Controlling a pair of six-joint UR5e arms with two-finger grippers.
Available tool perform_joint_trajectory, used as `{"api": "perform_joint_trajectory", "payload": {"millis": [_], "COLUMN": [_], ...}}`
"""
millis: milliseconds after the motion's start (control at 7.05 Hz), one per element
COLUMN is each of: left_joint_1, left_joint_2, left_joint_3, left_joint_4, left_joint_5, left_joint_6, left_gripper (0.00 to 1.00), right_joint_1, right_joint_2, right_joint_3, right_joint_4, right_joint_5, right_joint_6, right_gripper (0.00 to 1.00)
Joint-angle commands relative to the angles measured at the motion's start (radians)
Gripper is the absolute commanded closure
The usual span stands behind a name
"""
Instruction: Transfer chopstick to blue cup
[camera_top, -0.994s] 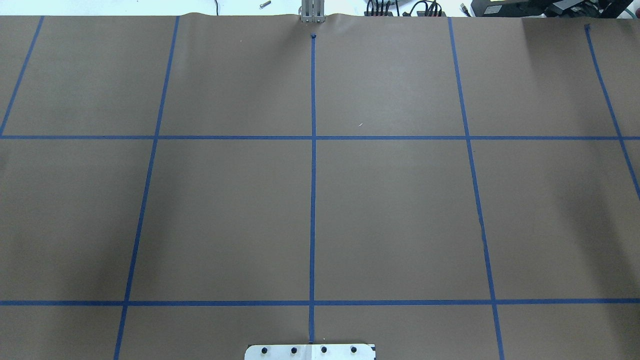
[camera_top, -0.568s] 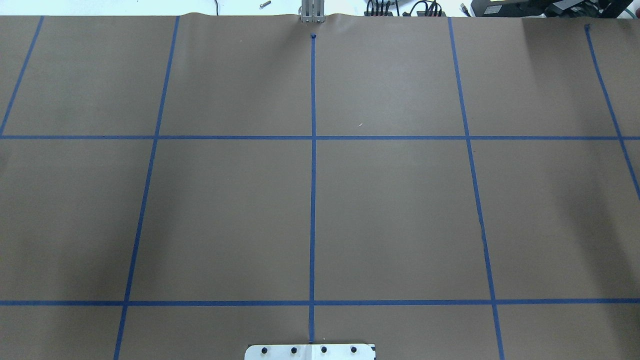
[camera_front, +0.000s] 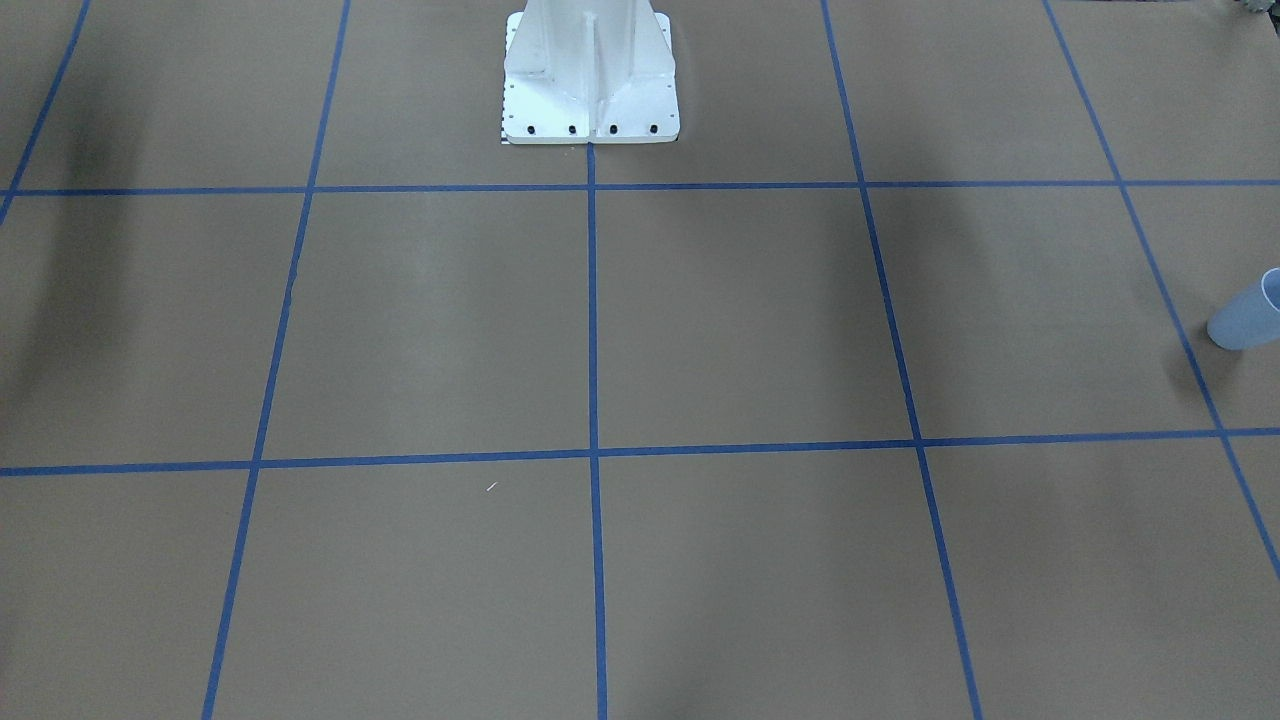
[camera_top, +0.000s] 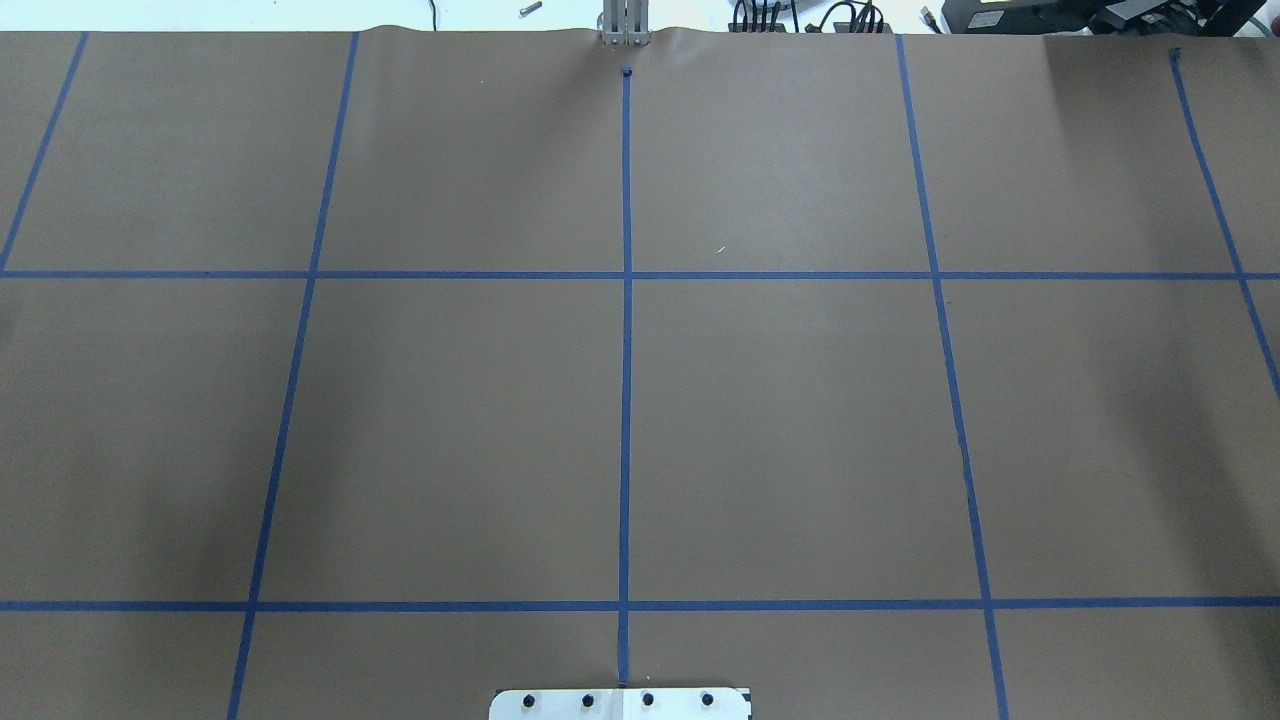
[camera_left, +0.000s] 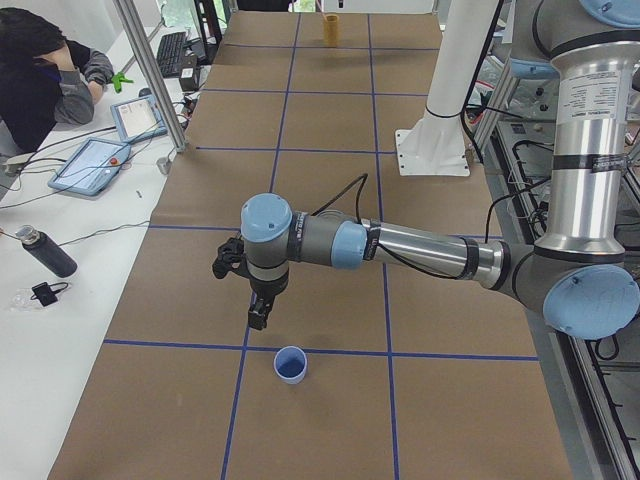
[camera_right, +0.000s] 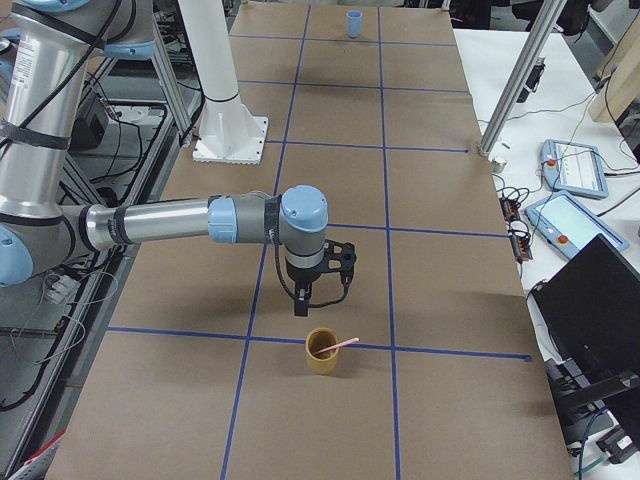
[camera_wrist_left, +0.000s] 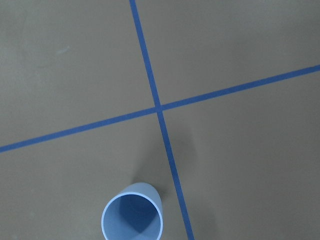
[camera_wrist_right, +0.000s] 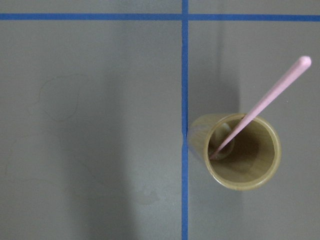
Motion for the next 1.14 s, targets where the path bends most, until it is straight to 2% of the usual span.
{"api": "perform_joint_trajectory", "payload": {"millis": [0,284,426,568,710,994], "left_joint_1": [-0.001,0.001,0.001,0.001,0.002,0.009], "left_joint_2": [0.005,-0.071,-0.075,-0.081,-0.047,-0.017], "left_joint_3": [0.01,0.109,0.105,0.11,0.101,0.207], "left_joint_4": [-0.134,-0.241,-0.244,-0.246,-0.293,-0.367], "left_joint_5": [0.001,-0.001,-0.014,-0.077,-0.096,-0.071], "left_joint_6": [-0.003,-0.006,-0.001,0.005,-0.015,-0.003], "left_gripper": [0.02,0.02,0.02,0.02,0.02,0.02], "right_joint_1": [0.071,0.122,0.126,0.126,0.126,0.075], "right_joint_2": [0.06,0.057,0.069,0.058,0.057,0.061], "right_joint_3": [-0.002,-0.005,0.001,0.002,0.001,0.016], "right_joint_4": [0.0,0.001,0.027,0.12,0.133,0.139], "right_joint_5": [-0.001,0.052,0.079,0.077,0.082,0.073], "right_joint_6": [0.004,-0.008,-0.013,0.0,0.012,0.122], "right_gripper": [0.0,0.0,0.0,0.0,0.0,0.0]}}
